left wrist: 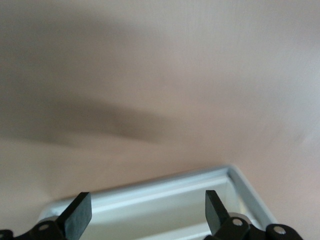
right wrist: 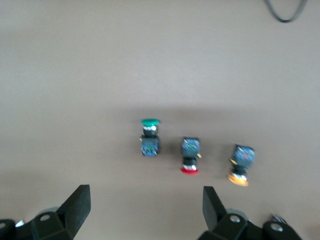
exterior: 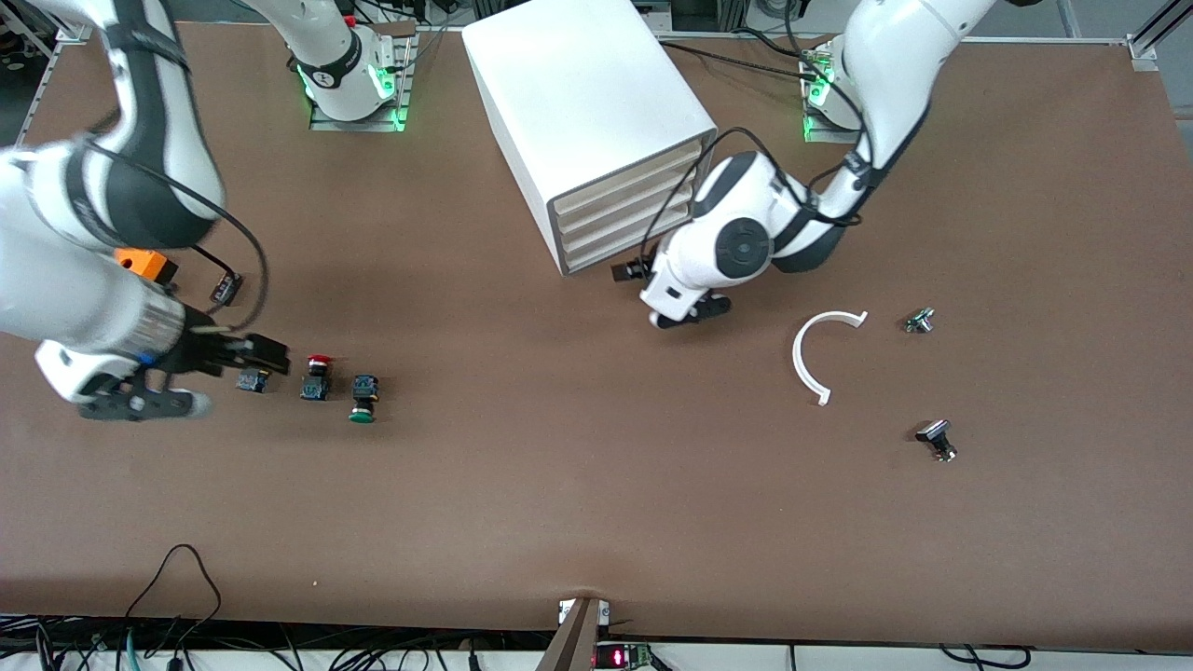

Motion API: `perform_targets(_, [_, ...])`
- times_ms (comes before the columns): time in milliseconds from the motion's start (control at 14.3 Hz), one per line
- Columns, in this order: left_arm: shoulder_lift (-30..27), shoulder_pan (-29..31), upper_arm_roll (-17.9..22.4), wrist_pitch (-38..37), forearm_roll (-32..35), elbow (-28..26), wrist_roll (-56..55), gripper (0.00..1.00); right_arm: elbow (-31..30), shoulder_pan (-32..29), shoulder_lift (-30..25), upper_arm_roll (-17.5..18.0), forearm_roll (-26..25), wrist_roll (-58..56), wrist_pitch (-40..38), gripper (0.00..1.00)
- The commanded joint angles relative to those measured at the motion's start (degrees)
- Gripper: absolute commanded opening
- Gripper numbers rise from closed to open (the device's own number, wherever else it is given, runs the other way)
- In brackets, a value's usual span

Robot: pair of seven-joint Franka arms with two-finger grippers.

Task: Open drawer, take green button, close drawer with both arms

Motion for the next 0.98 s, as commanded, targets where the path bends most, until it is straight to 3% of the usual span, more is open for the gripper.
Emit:
perform_targets(0, [-1.75,5.47,0.07,-5.58,10.52,4.35,0.46,1.0,-1.8,-3.1,-7.06,1.41,-0.8,-0.14,-5.15,0.99])
perform_targets(210, [-1.76,7.24,-0.11,-20.24,23.72,16.46,1.5,1.0,-1.8,-5.12,-12.51,4.13,-5.18,1.43,-10.24,0.99])
perform_targets(350, [-1.49,7.68,0.42,-25.19,25.42,22.45,8.68,1.0,-1.8,-5.73,-15.24,6.14,-7.2,6.0,-14.46,0.99])
perform_targets(490, [-5.16,6.98,5.4,-25.91,24.38,22.92,17.2,1.0,-1.8,-7.05,-18.49,8.61,-7.92,7.24,-18.07,0.99])
perform_targets(769, [-16.41,6.89,17.26,-26.61,15.44,19.5,37.5,1.0,-1.97,-6.62,-22.01,8.79,-7.74,7.07,-21.07,0.99])
perform_targets(909, [-20.72,6.8,22.29,-30.55,12.25,18.18,47.87,1.0,-2.41,-6.62,-22.89,8.71,-7.74,6.55,-21.6,0.99])
